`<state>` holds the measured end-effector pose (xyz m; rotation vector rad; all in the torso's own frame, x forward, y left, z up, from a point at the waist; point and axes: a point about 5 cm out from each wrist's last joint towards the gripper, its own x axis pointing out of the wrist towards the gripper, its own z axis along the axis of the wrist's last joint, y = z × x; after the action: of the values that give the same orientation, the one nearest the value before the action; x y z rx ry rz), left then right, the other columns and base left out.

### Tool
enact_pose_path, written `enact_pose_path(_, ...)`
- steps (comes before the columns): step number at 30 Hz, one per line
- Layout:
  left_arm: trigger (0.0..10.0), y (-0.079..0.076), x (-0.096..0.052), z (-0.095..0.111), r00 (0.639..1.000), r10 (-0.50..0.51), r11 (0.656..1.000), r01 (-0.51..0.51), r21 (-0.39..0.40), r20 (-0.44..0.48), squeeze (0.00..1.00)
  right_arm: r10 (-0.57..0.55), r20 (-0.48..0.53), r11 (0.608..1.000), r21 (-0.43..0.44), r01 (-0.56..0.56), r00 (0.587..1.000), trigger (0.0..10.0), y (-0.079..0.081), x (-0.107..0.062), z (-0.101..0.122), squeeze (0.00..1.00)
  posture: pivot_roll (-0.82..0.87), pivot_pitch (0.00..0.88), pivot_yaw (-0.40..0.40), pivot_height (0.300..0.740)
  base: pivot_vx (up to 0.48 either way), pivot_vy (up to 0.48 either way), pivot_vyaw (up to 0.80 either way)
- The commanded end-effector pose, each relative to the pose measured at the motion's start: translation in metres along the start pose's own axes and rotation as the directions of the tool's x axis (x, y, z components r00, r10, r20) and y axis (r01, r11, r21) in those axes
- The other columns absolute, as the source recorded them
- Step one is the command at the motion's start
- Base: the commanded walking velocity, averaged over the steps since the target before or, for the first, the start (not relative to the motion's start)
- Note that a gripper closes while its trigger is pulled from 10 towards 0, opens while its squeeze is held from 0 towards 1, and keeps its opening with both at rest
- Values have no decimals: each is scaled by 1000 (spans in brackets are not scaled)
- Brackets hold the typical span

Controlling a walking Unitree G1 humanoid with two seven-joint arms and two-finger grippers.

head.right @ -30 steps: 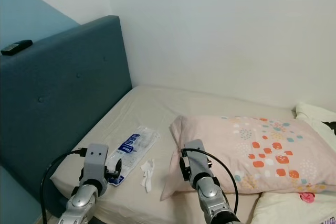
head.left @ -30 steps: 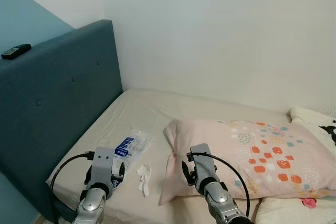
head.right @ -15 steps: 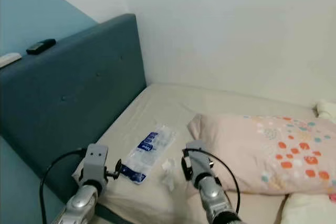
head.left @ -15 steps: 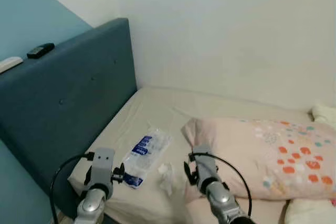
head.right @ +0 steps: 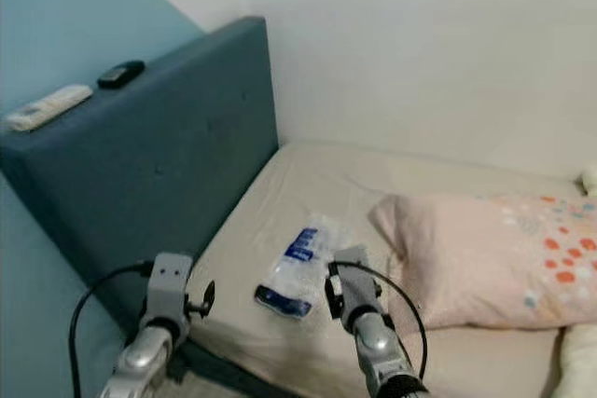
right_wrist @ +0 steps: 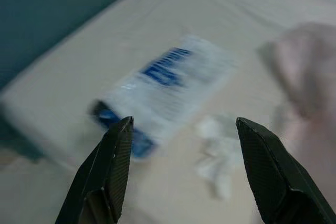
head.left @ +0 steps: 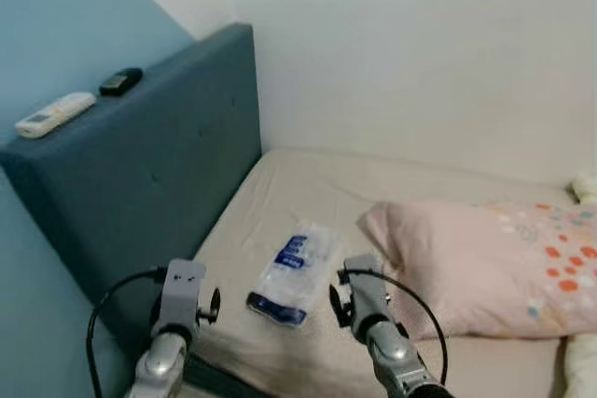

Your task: Clean up the room

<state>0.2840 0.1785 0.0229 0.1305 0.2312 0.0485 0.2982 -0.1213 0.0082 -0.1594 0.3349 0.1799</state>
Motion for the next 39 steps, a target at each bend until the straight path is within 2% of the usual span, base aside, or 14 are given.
enact_pose_path(1, 10000, 0, -3, -5, 1000, 1, 1000, -1, 0, -18, 0, -13, -9, 1000, 15, 13, 1000, 10000, -3, -1, -2, 0, 19, 0, 4, 740, 0, 0, 0)
enact_pose_path(28, 10000, 2, -2, -5, 1000, 1, 1000, -1, 7, -23, 0, -21, -11, 999, 49, 22, 1000, 10000, -3, -1, -3, 0, 18, 0, 13, 740, 0, 0, 0)
enact_pose_path(39, 10000, 0, -2, -5, 1000, -2, 1000, 2, 6, -26, 0, -16, -7, 999, 51, 17, 1000, 10000, -4, -1, -3, 0, 17, 0, 11, 740, 0, 0, -765)
